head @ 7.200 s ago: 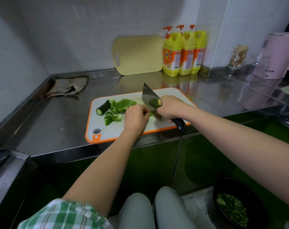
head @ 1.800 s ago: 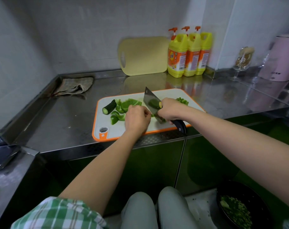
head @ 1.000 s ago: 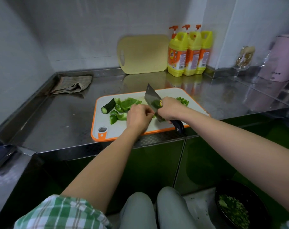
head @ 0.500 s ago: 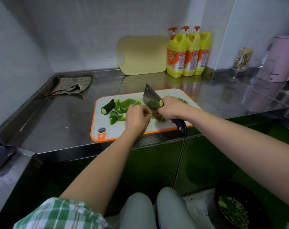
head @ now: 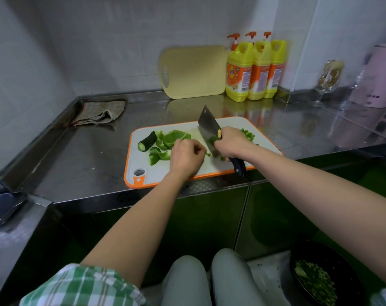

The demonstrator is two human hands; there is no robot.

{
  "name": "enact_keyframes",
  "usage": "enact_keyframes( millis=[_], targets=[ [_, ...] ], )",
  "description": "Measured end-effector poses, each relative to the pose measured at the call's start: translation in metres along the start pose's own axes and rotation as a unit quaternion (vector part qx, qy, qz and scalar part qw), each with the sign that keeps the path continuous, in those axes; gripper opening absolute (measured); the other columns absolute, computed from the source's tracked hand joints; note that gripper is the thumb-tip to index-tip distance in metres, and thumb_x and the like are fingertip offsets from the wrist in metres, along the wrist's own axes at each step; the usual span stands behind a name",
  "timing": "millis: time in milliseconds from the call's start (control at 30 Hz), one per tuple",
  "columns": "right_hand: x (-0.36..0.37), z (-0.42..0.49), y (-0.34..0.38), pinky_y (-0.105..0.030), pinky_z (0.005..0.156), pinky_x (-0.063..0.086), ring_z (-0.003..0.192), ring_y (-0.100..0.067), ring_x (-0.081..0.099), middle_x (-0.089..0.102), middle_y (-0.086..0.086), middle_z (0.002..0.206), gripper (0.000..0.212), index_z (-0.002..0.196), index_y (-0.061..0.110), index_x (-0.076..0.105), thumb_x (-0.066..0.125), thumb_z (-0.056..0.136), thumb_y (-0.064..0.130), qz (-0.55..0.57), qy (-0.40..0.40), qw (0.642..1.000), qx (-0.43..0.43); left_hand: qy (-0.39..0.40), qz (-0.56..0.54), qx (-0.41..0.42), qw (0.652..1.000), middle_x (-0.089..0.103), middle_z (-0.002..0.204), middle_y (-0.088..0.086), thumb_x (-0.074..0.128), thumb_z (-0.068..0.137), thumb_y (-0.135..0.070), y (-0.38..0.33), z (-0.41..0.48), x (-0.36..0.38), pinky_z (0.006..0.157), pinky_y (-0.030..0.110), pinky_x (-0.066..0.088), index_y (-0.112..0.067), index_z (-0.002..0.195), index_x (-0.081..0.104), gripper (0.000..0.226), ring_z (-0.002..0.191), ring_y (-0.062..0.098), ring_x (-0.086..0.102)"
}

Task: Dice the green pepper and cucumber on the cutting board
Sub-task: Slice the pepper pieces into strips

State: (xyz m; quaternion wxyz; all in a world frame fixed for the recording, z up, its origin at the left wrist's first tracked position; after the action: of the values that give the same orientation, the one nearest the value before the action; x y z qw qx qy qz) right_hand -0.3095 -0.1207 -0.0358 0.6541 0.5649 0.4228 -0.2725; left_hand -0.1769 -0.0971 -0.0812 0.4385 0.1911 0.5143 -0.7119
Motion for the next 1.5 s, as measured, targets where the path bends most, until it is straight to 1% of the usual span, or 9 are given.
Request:
enact_keyframes(
  millis=[167,367,533,700,833,1033,1167,1300,1500],
  targets=[
    [-0.008,-0.001,-0.006,-0.030,0.052,0.045,0.048,-0.028,0.053,0.050,-0.014,0.060,0.011,0.075,0.009,0.042,0.044,0.083,0.002,0.030,0.009,0.999,-0.009,-0.022,0.010,-0.017,1.000,0.069,0.074,-0.002,0.062,0.082,-0.015,-0.001,-0.004,-0.004,0.074,0.036,0.045,-0.016,0.076,0.072,0.012,0.088,0.026,0.053],
    [0.002,-0.009,0.000,-0.027,0.046,0.045,0.047,-0.028,0.055,0.055,-0.019,0.068,0.010,0.076,0.006,0.046,0.044,0.085,0.001,0.010,0.048,0.999,-0.010,-0.019,0.014,-0.008,1.000,0.069,0.076,-0.003,0.067,0.085,-0.019,-0.003,-0.005,-0.004,0.074,0.033,0.044,-0.017,0.078,0.075,0.010,0.090,0.023,0.051],
    [0.008,-0.006,0.002,-0.026,0.047,0.046,0.048,-0.028,0.055,0.057,-0.020,0.068,0.008,0.082,0.003,0.051,0.044,0.087,0.003,-0.005,0.062,0.998,-0.003,-0.014,0.009,-0.013,1.000,0.068,0.073,-0.005,0.070,0.083,-0.022,-0.001,-0.002,-0.002,0.072,0.036,0.051,-0.021,0.074,0.075,0.010,0.087,0.022,0.058],
    [0.002,-0.002,0.002,-0.025,0.047,0.046,0.045,-0.025,0.055,0.054,-0.014,0.058,0.019,0.066,0.005,0.046,0.043,0.084,0.000,-0.015,0.036,0.999,0.010,0.005,-0.001,0.003,1.000,0.071,0.075,-0.005,0.071,0.082,-0.027,0.000,0.000,0.000,0.069,0.037,0.051,-0.024,0.074,0.076,0.010,0.087,0.025,0.058],
    [-0.006,0.003,-0.011,-0.031,0.057,0.050,0.057,-0.030,0.059,0.053,-0.012,0.057,0.016,0.067,0.007,0.044,0.045,0.082,0.000,-0.001,0.000,1.000,0.014,0.001,-0.006,0.002,1.000,0.071,0.077,-0.006,0.072,0.082,-0.025,-0.001,-0.001,-0.002,0.070,0.034,0.050,-0.027,0.081,0.078,0.006,0.091,0.023,0.058],
    [-0.009,-0.002,-0.016,-0.023,0.046,0.039,0.042,-0.024,0.049,0.052,-0.013,0.056,0.017,0.069,0.007,0.047,0.047,0.085,0.001,0.121,0.014,0.992,0.017,-0.061,0.007,-0.011,0.998,0.069,0.085,-0.005,0.066,0.083,-0.021,-0.007,-0.008,-0.013,0.072,0.025,0.034,-0.024,0.085,0.075,0.010,0.099,0.017,0.048],
    [0.011,-0.015,-0.008,-0.025,0.047,0.043,0.044,-0.023,0.052,0.057,-0.014,0.060,0.015,0.071,0.004,0.056,0.051,0.086,0.003,0.115,0.058,0.991,0.020,-0.083,0.071,-0.011,0.994,0.069,0.096,0.002,0.060,0.085,-0.022,-0.013,-0.013,-0.016,0.081,0.035,0.038,-0.023,0.088,0.071,0.012,0.103,0.026,0.047],
    [0.007,-0.013,-0.026,-0.023,0.045,0.040,0.044,-0.023,0.051,0.057,-0.015,0.060,0.016,0.070,0.003,0.055,0.053,0.086,0.004,0.105,0.062,0.992,0.043,-0.052,0.140,-0.004,0.989,0.062,0.117,0.007,0.057,0.090,-0.027,-0.017,-0.017,-0.013,0.088,0.036,0.033,-0.022,0.103,0.068,0.019,0.113,0.028,0.043],
    [-0.031,-0.002,-0.069,-0.030,0.051,0.046,0.047,-0.025,0.050,0.054,-0.015,0.060,0.018,0.070,0.004,0.048,0.047,0.087,-0.001,0.116,-0.011,0.989,0.090,0.021,0.153,0.008,0.988,0.059,0.123,0.010,0.053,0.093,-0.032,-0.026,-0.015,-0.004,0.093,0.038,0.036,-0.019,0.114,0.067,0.028,0.117,0.030,0.046]
  ],
)
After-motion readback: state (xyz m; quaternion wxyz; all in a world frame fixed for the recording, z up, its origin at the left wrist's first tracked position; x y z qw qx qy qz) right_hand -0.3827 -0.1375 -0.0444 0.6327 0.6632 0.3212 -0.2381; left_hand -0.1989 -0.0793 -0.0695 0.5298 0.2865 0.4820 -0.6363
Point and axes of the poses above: each hand's wrist, its own z-axis towards the middle knuckle, its own x-axis out of the palm, y = z × x, the point moved 5 cm from there along z, towards the middle knuckle
